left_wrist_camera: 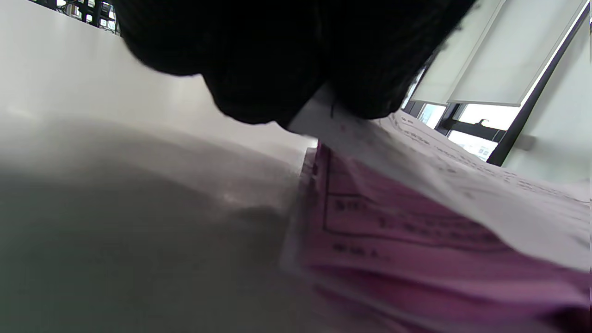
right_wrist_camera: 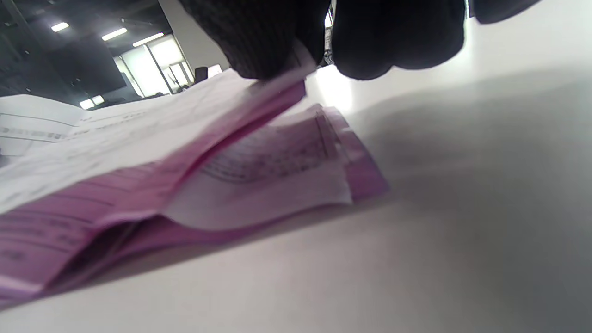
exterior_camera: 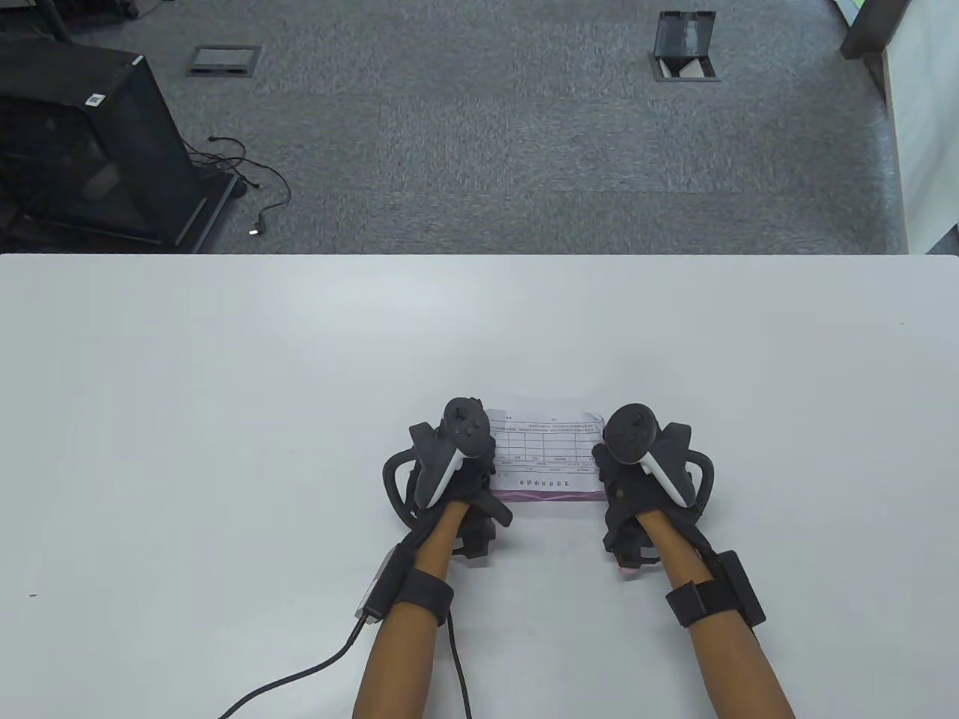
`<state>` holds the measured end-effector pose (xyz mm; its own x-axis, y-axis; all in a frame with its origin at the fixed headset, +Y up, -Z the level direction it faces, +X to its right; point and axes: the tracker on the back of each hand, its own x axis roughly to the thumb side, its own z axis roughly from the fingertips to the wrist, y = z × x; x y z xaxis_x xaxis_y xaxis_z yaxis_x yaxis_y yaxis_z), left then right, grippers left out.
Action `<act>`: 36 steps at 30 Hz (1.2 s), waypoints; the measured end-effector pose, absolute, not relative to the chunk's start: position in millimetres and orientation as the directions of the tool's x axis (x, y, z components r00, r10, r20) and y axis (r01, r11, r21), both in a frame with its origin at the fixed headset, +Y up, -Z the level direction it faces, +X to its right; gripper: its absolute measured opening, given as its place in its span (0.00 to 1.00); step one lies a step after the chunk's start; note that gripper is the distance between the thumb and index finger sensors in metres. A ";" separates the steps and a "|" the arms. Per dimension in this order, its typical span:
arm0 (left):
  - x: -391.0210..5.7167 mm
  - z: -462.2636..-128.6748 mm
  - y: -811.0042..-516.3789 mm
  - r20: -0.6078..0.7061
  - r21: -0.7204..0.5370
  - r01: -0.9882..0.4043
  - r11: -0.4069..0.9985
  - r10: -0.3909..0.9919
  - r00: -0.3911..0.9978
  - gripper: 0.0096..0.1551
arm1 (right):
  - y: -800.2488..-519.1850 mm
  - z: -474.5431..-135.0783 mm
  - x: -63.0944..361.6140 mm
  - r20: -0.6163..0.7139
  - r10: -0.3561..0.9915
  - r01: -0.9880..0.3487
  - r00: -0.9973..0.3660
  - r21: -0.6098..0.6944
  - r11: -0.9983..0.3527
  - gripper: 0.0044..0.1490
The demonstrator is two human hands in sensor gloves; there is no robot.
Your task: Unfold folded invoices and stack
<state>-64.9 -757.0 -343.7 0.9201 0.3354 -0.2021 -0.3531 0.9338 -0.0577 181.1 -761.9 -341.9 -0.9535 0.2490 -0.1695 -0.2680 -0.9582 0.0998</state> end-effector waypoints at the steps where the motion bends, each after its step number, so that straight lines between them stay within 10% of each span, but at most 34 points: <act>1: -63.5 -344.8 -759.8 -0.205 -0.067 -0.355 0.932 0.336 0.919 0.36 | -765.1 -343.4 180.5 -0.173 0.236 -0.258 -0.956 0.112 -0.960 0.22; 17: -65.7 -347.2 -772.7 -0.266 -0.193 -0.224 0.955 0.169 0.949 0.50 | -777.0 -348.2 180.8 -0.241 0.043 -0.091 -0.970 0.191 -0.977 0.29; 36: -86.1 -332.5 -771.1 -0.267 -0.112 -0.431 0.895 0.391 0.881 0.49 | -768.5 -334.0 207.0 -0.263 0.316 -0.355 -0.911 0.114 -0.928 0.33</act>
